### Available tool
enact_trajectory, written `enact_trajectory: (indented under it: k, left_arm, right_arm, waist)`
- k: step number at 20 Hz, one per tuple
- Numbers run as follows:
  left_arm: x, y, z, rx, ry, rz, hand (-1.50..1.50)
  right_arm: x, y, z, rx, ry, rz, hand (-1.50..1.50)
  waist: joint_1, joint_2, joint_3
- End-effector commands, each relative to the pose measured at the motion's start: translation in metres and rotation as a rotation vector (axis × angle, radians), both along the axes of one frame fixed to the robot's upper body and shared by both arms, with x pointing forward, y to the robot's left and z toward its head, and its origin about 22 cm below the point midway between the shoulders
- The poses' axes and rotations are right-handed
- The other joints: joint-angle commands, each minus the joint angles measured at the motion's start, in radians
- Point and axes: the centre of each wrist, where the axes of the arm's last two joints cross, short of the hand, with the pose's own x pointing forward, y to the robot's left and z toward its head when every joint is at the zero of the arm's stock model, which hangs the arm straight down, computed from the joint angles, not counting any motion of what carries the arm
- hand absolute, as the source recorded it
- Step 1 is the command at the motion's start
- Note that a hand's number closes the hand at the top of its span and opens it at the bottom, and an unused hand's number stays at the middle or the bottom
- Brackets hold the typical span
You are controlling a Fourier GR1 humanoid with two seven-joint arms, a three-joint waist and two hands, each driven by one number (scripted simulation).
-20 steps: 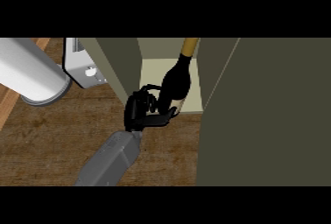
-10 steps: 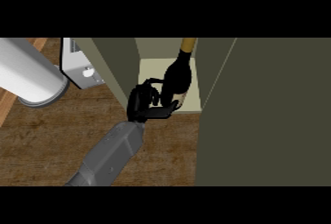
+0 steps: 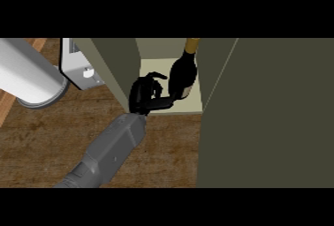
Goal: Pick up the wine, place it into the cabinet and close the cabinet
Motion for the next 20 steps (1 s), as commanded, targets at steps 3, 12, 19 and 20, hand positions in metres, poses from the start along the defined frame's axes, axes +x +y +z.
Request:
enact_trajectory:
  k: [3,12,19,20]
  left_arm:
    - [0.019,-0.001,0.019,-0.016,-0.006,0.012,1.5]
    - [0.034,0.007,0.026,0.054,0.063,0.065,1.5]
    - [0.021,0.016,0.005,0.014,0.034,0.105,1.5]
    - [0.019,0.024,-0.002,0.038,0.014,0.14,1.5]
  right_arm:
    - [-0.008,0.003,0.008,0.021,-0.024,-0.018,-1.5]
    - [-0.001,0.008,0.004,-0.008,-0.016,0.012,-1.5]
    - [0.013,0.006,-0.011,0.008,-0.025,0.025,-1.5]
    - [0.0,-0.003,0.0,-0.005,-0.025,0.016,-1.5]
  waist:
    - [0.001,-0.003,0.0]
    - [-0.009,0.002,0.0]
    - [-0.028,0.008,0.0]
    - [-0.027,0.008,0.0]
